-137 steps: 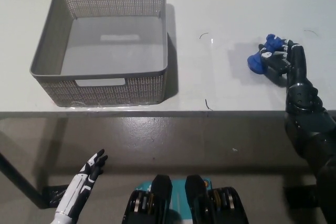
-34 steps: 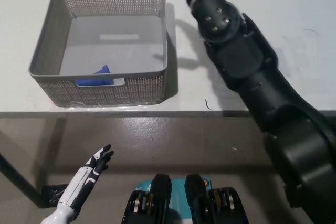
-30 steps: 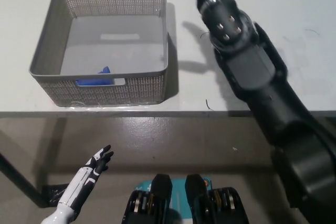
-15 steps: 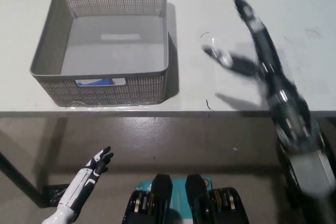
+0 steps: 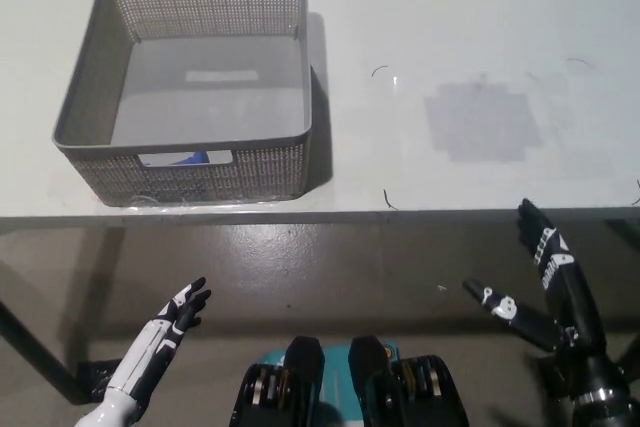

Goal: Use the right hand to pick up a chess pieces and put it into a container on the left hand side

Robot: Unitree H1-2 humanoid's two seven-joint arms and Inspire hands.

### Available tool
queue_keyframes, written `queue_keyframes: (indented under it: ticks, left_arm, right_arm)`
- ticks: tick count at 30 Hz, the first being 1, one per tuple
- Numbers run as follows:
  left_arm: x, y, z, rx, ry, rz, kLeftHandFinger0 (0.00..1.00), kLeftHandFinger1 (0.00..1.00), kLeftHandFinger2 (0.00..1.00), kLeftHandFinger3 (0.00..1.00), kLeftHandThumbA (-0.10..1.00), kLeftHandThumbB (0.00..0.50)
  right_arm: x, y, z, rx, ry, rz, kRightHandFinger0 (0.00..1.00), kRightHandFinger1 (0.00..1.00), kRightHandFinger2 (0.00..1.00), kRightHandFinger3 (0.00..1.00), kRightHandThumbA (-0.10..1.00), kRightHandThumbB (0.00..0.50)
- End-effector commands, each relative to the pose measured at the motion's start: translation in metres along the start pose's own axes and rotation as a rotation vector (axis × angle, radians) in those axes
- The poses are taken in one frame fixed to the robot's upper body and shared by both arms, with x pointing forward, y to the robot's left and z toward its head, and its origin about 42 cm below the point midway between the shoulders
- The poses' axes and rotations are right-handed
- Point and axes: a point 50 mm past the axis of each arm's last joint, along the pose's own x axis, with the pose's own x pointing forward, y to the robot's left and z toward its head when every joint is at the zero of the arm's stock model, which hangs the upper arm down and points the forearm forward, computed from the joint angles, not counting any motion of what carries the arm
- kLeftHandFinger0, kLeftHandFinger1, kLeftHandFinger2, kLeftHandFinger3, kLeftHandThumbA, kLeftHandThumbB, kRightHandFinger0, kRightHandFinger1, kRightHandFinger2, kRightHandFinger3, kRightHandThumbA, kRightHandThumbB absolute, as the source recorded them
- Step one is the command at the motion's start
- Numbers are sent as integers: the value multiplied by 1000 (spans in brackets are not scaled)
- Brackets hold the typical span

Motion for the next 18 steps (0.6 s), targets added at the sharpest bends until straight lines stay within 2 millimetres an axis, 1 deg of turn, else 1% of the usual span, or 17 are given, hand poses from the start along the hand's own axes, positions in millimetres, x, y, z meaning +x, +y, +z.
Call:
queue_keyframes:
  ticks: [1, 2, 5, 6, 8, 10, 11, 14, 18]
  left_arm:
    - [2, 10, 8, 15, -62, 16, 1000, 1000, 1000, 1000, 1000, 342]
    - [2, 11, 8, 16, -64, 19, 1000, 1000, 1000, 1000, 1000, 333]
    - [2, 12, 7, 15, -63, 23, 1000, 1000, 1000, 1000, 1000, 336]
    - [1, 12, 6, 12, -63, 23, 1000, 1000, 1000, 1000, 1000, 331]
    - [1, 11, 4, 8, -63, 27, 1000, 1000, 1000, 1000, 1000, 345]
    - [-1, 10, 4, 5, -56, 32, 1000, 1000, 1000, 1000, 1000, 342]
    - [-2, 10, 3, 3, -57, 32, 1000, 1000, 1000, 1000, 1000, 335]
    - [-2, 11, 3, 2, -56, 35, 1000, 1000, 1000, 1000, 1000, 337]
    - [-1, 12, 2, 2, -62, 39, 1000, 1000, 1000, 1000, 1000, 331]
  right_arm:
    - [-2, 0, 4, 67, -67, 16, 1000, 1000, 1000, 1000, 1000, 221]
    - [-4, 2, 2, 79, -49, 17, 1000, 1000, 1000, 1000, 1000, 214]
    - [-5, 4, -3, 111, -23, 36, 1000, 1000, 1000, 1000, 1000, 203]
    - [-5, 5, -4, 126, -21, 41, 1000, 1000, 1000, 1000, 1000, 185]
    - [-4, 7, -7, 134, -8, 36, 1000, 1000, 1000, 1000, 1000, 170]
    - [-5, 8, -11, 143, 6, 38, 1000, 1000, 1000, 1000, 1000, 156]
    - [-4, 8, -13, 142, 20, 37, 1000, 1000, 1000, 1000, 1000, 169]
    - [-2, 9, -17, 135, 28, 39, 1000, 1000, 1000, 1000, 1000, 193]
    - [4, 8, -20, 122, 34, 48, 1000, 1000, 1000, 1000, 1000, 199]
